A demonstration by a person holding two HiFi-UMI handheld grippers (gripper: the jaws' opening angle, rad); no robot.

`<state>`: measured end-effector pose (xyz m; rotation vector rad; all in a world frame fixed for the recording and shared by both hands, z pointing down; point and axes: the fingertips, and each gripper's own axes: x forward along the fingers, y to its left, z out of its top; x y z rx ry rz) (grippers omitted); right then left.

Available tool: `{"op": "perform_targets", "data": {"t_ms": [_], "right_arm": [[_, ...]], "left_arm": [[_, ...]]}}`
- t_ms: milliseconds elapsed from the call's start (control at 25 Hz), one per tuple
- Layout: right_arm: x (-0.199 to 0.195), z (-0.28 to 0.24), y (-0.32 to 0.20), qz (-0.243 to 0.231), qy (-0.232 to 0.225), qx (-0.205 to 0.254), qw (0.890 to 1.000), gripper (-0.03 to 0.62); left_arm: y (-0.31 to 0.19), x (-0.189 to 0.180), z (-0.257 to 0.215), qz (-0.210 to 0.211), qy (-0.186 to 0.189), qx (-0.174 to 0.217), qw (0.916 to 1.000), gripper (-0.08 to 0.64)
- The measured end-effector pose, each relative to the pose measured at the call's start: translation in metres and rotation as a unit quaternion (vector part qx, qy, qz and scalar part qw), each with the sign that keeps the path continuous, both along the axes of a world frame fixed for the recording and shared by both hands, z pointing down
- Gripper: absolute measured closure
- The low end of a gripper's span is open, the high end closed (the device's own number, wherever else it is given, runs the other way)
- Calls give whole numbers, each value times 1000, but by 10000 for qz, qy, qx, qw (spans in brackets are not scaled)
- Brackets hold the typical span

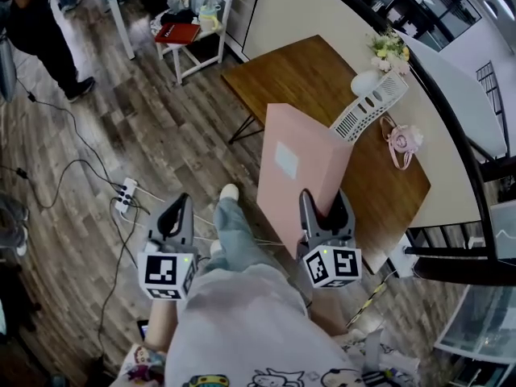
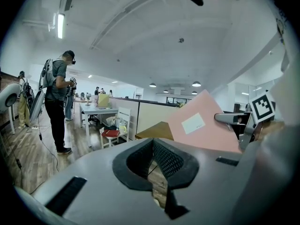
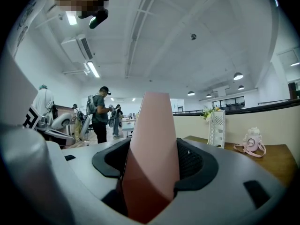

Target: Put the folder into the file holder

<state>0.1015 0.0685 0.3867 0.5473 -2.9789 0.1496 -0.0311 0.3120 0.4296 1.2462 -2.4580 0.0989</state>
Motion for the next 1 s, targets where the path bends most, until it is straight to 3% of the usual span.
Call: {"op": "perform_targets", "data": {"t_ms": [120,400,720,1000], "right_arm": [[-19,4,-12,13,-34,-39,10000,302],[-79,1,-52,123,-228,-109,9996,302],[-136,-16,-111,431,-550,-247,9973,302],[-151,-21,-146,812,-587,-139,9949,302]], "left_arm": [[-14,-22,-1,3,-149,119,9998,554],[-63,-84,-1,199,-173,-9,9997,554],[-144,-150,-15,738,-311,43,9968,554],[-200,-180,-19,1199,-381,103,9920,554]]}}
